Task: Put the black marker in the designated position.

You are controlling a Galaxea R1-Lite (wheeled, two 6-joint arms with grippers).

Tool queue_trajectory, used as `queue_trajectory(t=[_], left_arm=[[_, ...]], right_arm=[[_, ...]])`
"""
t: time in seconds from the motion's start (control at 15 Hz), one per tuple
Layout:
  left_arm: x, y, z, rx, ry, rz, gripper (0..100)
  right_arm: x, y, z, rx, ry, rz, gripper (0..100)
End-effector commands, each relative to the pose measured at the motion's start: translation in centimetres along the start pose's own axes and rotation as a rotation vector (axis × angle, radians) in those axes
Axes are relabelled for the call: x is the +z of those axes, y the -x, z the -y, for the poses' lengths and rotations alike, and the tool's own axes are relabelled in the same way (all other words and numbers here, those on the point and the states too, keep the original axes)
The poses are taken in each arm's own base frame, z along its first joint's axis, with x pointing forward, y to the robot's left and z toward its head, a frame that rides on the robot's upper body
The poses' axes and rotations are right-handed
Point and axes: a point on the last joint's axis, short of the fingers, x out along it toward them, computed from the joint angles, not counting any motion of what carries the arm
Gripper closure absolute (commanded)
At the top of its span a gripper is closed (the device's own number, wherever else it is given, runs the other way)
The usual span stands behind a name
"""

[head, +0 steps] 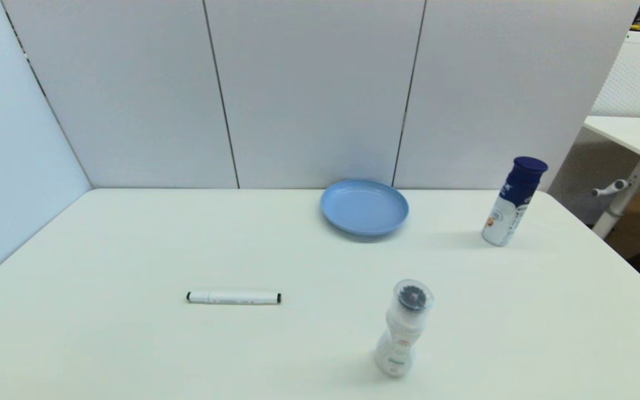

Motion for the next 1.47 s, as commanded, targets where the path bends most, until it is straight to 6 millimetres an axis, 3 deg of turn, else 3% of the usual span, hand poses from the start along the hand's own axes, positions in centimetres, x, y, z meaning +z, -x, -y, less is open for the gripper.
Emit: queue_trajectory(t=[0.07, 1.13, 1.33, 1.4, 1.47], left_arm=[[0.0, 0.0, 0.0, -0.001, 0.0, -0.001, 0], [0.1, -0.1, 0.0, -0.003, 0.003, -0.011, 0], [4.7, -0.4, -0.2, -0.024, -0.085, -0.08, 0], [8.7, -1.7, -0.3, -0.039, -0.136, -0.168, 0], [11.0, -3.0, -0.4, -0.055, -0.164, -0.229, 0]], right_arm=[[0.0, 0.0, 0.0, 0.0, 0.001, 0.002, 0], [0.0, 0.0, 0.0, 0.0, 0.001, 0.002, 0], [0.0, 0.0, 0.0, 0.0, 0.001, 0.001, 0], [0.0, 0.0, 0.0, 0.0, 0.001, -0.001, 0], [0.0, 0.0, 0.0, 0.0, 0.001, 0.002, 0]])
